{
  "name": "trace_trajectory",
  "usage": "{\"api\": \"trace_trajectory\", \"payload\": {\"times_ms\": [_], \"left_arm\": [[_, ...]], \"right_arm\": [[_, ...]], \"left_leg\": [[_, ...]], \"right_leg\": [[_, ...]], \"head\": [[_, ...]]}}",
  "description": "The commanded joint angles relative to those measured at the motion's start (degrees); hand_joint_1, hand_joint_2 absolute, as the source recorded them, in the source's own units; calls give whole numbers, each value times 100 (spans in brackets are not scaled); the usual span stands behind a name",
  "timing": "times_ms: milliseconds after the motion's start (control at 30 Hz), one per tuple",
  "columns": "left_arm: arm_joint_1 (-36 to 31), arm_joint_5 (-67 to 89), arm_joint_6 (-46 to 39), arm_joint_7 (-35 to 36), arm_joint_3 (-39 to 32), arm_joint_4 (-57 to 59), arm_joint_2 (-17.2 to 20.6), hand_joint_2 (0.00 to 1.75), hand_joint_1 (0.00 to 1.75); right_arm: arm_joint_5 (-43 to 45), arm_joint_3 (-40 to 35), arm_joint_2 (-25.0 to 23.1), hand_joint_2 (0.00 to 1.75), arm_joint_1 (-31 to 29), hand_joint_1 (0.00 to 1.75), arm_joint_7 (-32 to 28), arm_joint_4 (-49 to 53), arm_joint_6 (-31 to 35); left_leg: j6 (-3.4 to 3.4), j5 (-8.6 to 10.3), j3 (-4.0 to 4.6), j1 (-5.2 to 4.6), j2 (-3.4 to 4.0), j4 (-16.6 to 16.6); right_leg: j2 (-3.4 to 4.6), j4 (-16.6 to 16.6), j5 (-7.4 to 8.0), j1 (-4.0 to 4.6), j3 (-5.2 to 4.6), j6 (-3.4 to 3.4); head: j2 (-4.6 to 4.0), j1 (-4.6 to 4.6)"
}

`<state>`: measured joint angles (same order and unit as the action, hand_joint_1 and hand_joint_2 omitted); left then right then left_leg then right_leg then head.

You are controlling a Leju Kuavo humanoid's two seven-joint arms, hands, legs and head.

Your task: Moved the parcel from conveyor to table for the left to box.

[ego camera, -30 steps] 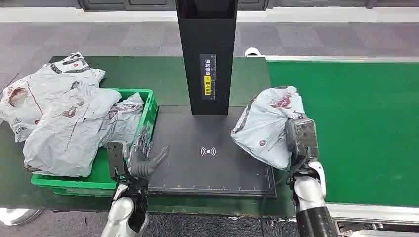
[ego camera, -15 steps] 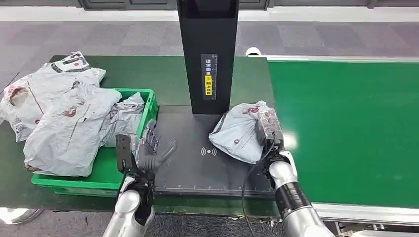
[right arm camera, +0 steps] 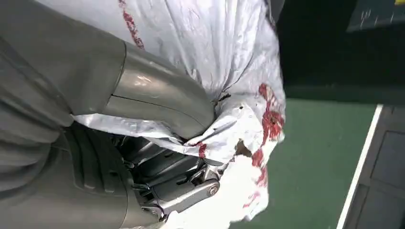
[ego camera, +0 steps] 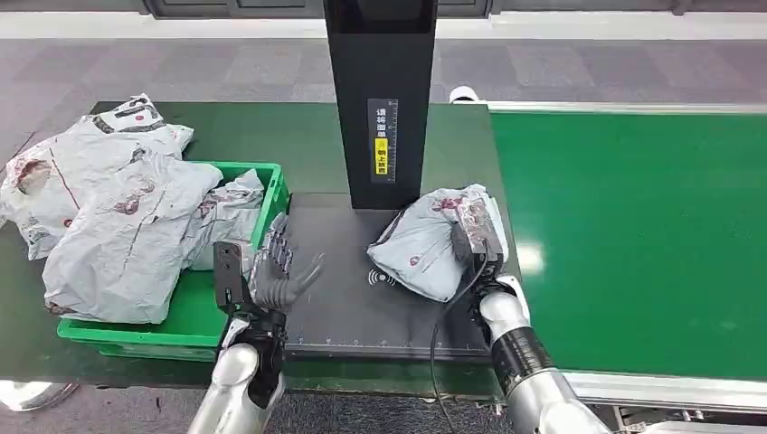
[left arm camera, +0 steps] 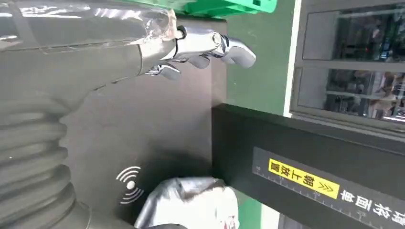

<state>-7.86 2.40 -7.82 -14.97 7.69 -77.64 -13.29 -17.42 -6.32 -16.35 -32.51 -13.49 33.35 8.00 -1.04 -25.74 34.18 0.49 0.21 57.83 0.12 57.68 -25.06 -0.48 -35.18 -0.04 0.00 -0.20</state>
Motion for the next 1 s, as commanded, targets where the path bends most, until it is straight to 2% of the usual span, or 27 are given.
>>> {"api": "trace_trajectory", "payload": {"times_ms": [33, 67, 100, 133, 167, 200, 533, 667, 833, 1000], "left_arm": [[-462, 49, 36, -117, 225, 537, 96, 175, 0], [-455, 62, 32, -145, 218, 512, 89, 175, 0], [-372, 90, -45, -269, 162, 416, 68, 175, 0], [-306, 107, -49, -294, 125, 340, 56, 175, 0], [-248, 126, -35, -311, 92, 278, 53, 175, 0], [-227, 143, -12, -332, 69, 263, 37, 175, 0], [-24, 222, 59, -360, -120, 95, -16, 175, 0], [123, 258, 44, -363, -203, -74, -9, 175, 0], [446, 319, 40, -352, -436, -399, -29, 175, 0], [489, 327, 48, -350, -466, -430, -41, 175, 0]], "right_arm": [[683, -1084, -223, 175, 211, 175, -174, 625, -1118], [808, -1232, -213, 175, 319, 175, -125, 950, -1238], [1025, -1515, -176, 175, 483, 175, -329, 1572, -1644], [1172, -1715, -132, 175, 623, 19, -85, 2083, -1643], [1443, -1926, -50, 175, 713, 0, 105, 2496, -1699], [1728, -2103, 49, 175, 719, 0, 124, 2686, -1927], [2242, -2476, 182, 175, 582, 0, -18, 2455, -2062], [2173, -2394, 284, 175, 670, 0, -17, 2650, -1931], [1929, -1962, 513, 175, 1070, 0, 45, 3393, -1545], [1877, -1857, 549, 175, 1148, 0, 62, 3508, -1506]], "left_leg": [[0, 0, -7, 0, 1, -4], [1, -1, -15, 2, -4, -8], [2, 0, -23, 3, -2, -14], [1, -1, -9, 3, 0, -4], [2, -3, -14, 4, -1, -6], [1, -3, -4, 2, 1, -2], [2, -1, -6, -1, 3, -5], [2, -2, -9, -3, 0, -6], [4, -5, -25, -2, -5, -15], [4, -7, -19, -3, -10, -11]], "right_leg": [[0, -3, -1, 0, 6, -1], [-6, -7, -3, 1, 15, -2], [-4, -14, -2, 3, 23, -2], [-4, -3, -4, 2, 7, -1], [-5, -7, -6, 3, 13, -1], [-2, -2, -5, 2, 3, 0], [3, -7, -5, 3, 6, 0], [1, -8, -6, 2, 9, 0], [-4, -19, -9, 5, 28, 1], [-9, -14, -12, 3, 22, 1]], "head": [[0, 0], [0, 0], [0, 0], [0, 0], [0, 0], [0, 0], [0, 0], [0, 0], [0, 0], [0, 0]]}}
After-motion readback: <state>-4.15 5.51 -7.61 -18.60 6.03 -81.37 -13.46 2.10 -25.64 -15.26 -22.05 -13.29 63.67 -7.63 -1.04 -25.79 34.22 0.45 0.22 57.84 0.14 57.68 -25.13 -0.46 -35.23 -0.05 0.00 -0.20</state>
